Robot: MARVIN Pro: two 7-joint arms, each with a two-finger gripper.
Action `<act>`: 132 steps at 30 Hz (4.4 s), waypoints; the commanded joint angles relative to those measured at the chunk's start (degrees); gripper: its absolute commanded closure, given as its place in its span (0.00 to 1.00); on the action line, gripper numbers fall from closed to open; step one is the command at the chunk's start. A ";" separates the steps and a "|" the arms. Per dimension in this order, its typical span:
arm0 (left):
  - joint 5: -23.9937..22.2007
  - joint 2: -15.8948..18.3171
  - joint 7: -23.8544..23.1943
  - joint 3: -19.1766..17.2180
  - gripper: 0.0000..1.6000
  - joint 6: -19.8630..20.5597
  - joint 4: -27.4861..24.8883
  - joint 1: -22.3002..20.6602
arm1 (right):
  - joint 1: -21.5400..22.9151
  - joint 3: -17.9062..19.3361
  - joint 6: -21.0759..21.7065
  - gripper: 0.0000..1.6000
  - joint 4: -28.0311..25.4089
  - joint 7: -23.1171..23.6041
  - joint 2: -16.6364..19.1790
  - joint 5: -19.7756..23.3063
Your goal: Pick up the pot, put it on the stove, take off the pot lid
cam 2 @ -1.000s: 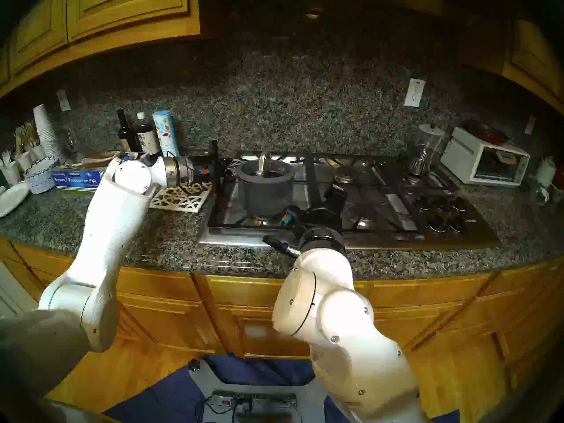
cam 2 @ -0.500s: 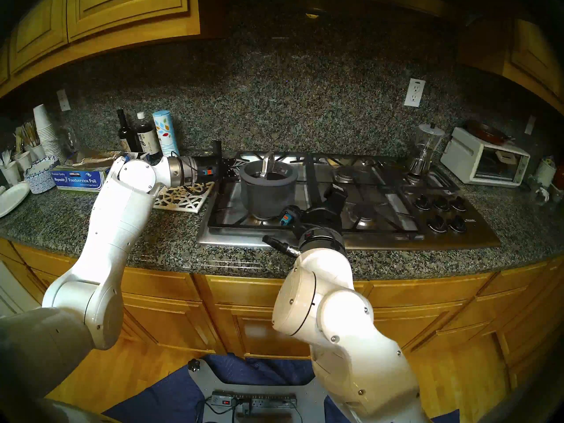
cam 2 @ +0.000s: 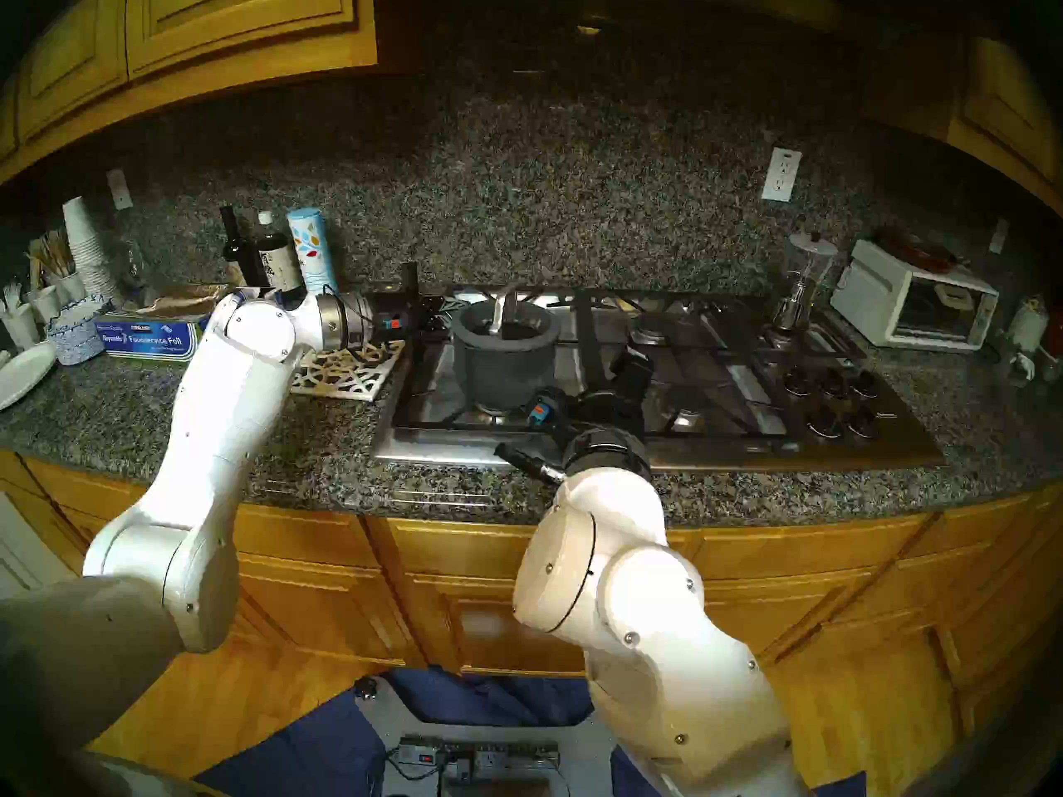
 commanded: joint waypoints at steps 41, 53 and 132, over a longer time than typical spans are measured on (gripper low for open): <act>7.83 -4.38 11.92 -5.75 1.00 -8.15 3.47 -3.63 | 0.88 0.03 -0.16 0.00 -1.70 -0.94 -0.02 -0.66; 10.05 -3.33 13.64 -5.85 1.00 -8.15 3.45 -3.84 | 0.89 0.04 -0.17 0.00 -1.69 -0.93 -0.01 -0.65; -10.26 16.92 10.95 -6.65 0.00 -8.15 -15.22 10.11 | 0.87 -0.09 -0.07 0.00 -1.83 -1.28 0.18 -0.67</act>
